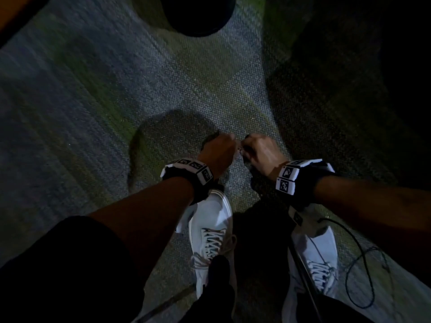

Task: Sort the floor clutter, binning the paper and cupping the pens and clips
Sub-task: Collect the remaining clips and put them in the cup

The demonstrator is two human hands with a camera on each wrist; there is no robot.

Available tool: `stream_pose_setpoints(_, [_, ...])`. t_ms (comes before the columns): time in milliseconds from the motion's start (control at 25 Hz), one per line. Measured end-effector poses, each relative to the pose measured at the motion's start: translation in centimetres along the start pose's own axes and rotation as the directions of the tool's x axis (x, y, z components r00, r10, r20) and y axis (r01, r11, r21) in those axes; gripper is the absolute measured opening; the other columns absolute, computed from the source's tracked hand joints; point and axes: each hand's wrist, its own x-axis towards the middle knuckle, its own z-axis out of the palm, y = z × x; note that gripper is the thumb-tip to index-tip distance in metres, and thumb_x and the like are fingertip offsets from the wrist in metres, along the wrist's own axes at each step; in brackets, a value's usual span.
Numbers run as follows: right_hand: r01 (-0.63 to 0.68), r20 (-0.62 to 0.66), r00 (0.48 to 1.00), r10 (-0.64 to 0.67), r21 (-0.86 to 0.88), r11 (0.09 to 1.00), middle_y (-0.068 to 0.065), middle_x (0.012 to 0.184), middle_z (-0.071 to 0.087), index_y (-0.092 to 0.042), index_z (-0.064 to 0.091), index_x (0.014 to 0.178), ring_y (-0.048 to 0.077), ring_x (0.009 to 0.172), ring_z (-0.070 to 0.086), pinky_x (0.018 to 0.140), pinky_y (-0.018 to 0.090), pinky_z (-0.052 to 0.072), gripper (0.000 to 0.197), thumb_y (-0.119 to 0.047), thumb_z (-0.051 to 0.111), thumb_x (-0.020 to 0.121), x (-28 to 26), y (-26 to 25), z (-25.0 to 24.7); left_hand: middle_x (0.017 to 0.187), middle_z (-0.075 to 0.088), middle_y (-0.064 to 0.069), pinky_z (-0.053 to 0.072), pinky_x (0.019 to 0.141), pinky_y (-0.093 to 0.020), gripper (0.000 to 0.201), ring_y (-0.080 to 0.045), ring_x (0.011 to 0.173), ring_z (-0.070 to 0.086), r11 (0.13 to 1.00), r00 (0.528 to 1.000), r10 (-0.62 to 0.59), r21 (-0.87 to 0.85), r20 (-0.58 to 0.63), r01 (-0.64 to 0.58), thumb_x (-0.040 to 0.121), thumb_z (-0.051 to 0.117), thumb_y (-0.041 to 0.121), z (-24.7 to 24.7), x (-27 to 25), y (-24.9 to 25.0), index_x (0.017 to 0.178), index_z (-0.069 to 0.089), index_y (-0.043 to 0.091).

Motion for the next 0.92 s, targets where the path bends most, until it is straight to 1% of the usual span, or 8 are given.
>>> stream_pose_setpoints(120, [-0.067, 0.007, 0.998, 0.067, 0.091, 0.994, 0.014, 0.089, 0.07, -0.006, 0.072, 0.09, 0.035, 0.085, 0.066, 0.076, 0.043, 0.054, 0.012, -0.011, 0.062, 0.084, 0.5, -0.1, -1.3, 0.109, 0.063, -0.022, 0.048, 0.081, -0.045, 0.021, -0.039, 0.101, 0.061, 0.999, 0.999, 0.005, -0.05, 0.05, -0.002, 0.097, 0.055, 0.015, -1.7, 0.9, -0.3, 0.105, 0.066, -0.001])
stream_pose_setpoints(200, [-0.089, 0.003, 0.996, 0.089, 0.101, 0.991, 0.01, 0.087, 0.073, -0.01, 0.074, 0.09, 0.028, 0.085, 0.068, 0.078, 0.038, 0.054, 0.012, -0.013, 0.064, 0.084, 1.2, -0.6, -3.5, 0.099, 0.065, -0.021, 0.044, 0.075, -0.038, 0.018, -0.039, 0.096, 0.063, 0.991, 1.0, -0.005, -0.134, 0.031, 0.009, 0.093, 0.058, 0.015, -3.6, 1.3, -0.5, 0.095, 0.066, -0.001])
stream_pose_setpoints(280, [-0.069, -0.003, 0.998, 0.07, 0.102, 0.992, 0.008, 0.087, 0.074, -0.012, 0.076, 0.092, 0.022, 0.084, 0.069, 0.079, 0.035, 0.054, 0.011, -0.016, 0.068, 0.085, 2.2, -1.8, -7.1, 0.1, 0.062, -0.021, 0.039, 0.075, -0.036, 0.021, -0.035, 0.097, 0.059, 0.984, 0.999, -0.038, -0.178, -0.031, 0.032, 0.094, 0.058, 0.017, -6.5, 1.3, -0.1, 0.099, 0.065, -0.002])
stream_pose_setpoints(480, [-0.036, -0.04, 0.998, 0.042, 0.15, 0.988, 0.001, 0.077, 0.073, -0.014, 0.077, 0.086, 0.012, 0.074, 0.067, 0.07, 0.029, 0.054, 0.008, -0.021, 0.074, 0.085, 2.5, -7.2, -18.1, 0.09, 0.063, -0.012, 0.042, 0.067, -0.033, 0.017, -0.028, 0.081, 0.059, 0.984, 0.982, -0.002, -0.173, -0.187, -0.031, 0.095, 0.057, 0.022, -17.8, -1.2, 2.7, 0.096, 0.068, 0.01])
stream_pose_setpoints(600, [-0.037, -0.15, 0.985, 0.079, 0.261, 0.965, -0.002, 0.062, 0.067, -0.011, 0.077, 0.078, -0.003, 0.052, 0.056, 0.059, 0.022, 0.048, 0.007, -0.017, 0.075, 0.082, 0.8, -12.1, -24.6, 0.081, 0.061, -0.008, 0.046, 0.066, -0.036, 0.014, -0.026, 0.076, 0.059, 0.984, 0.953, 0.099, -0.113, -0.286, -0.136, 0.093, 0.058, 0.019, -26.3, -4.7, 5.2, 0.09, 0.069, 0.011])
stream_pose_setpoints(720, [0.037, -0.333, 0.94, 0.073, 0.315, 0.948, -0.001, 0.057, 0.066, -0.011, 0.077, 0.077, -0.002, 0.046, 0.051, 0.054, 0.024, 0.048, 0.009, -0.018, 0.075, 0.083, -2.4, -19.2, -33.9, 0.083, 0.061, -0.007, 0.048, 0.067, -0.04, 0.013, -0.025, 0.077, 0.058, 0.977, 0.897, 0.205, 0.026, -0.391, -0.212, 0.091, 0.058, 0.021, -38.2, -9.7, 9.6, 0.087, 0.067, 0.014])
stream_pose_setpoints(800, [0.082, -0.444, 0.892, 0.088, 0.35, 0.933, -0.006, 0.056, 0.064, -0.012, 0.078, 0.079, -0.003, 0.046, 0.05, 0.053, 0.018, 0.045, 0.007, -0.017, 0.076, 0.082, -4.2, -23.4, -39.4, 0.081, 0.061, -0.008, 0.049, 0.067, -0.043, 0.015, -0.027, 0.076, 0.058, 0.961, 0.857, 0.275, 0.114, -0.436, -0.25, 0.09, 0.056, 0.022, -45.2, -12.4, 12.4, 0.086, 0.068, 0.014])
stream_pose_setpoints(920, [0.158, -0.629, 0.773, 0.088, 0.325, 0.932, -0.004, 0.056, 0.063, -0.012, 0.078, 0.081, 0.002, 0.046, 0.049, 0.05, 0.017, 0.044, 0.006, -0.018, 0.077, 0.081, -8.5, -29.7, -48.5, 0.081, 0.064, -0.009, 0.049, 0.067, -0.039, 0.012, -0.025, 0.077, 0.061, 0.923, 0.752, 0.384, 0.23, -0.536, -0.307, 0.089, 0.061, 0.014, -55.2, -16.9, 18.5, 0.091, 0.072, 0.013])
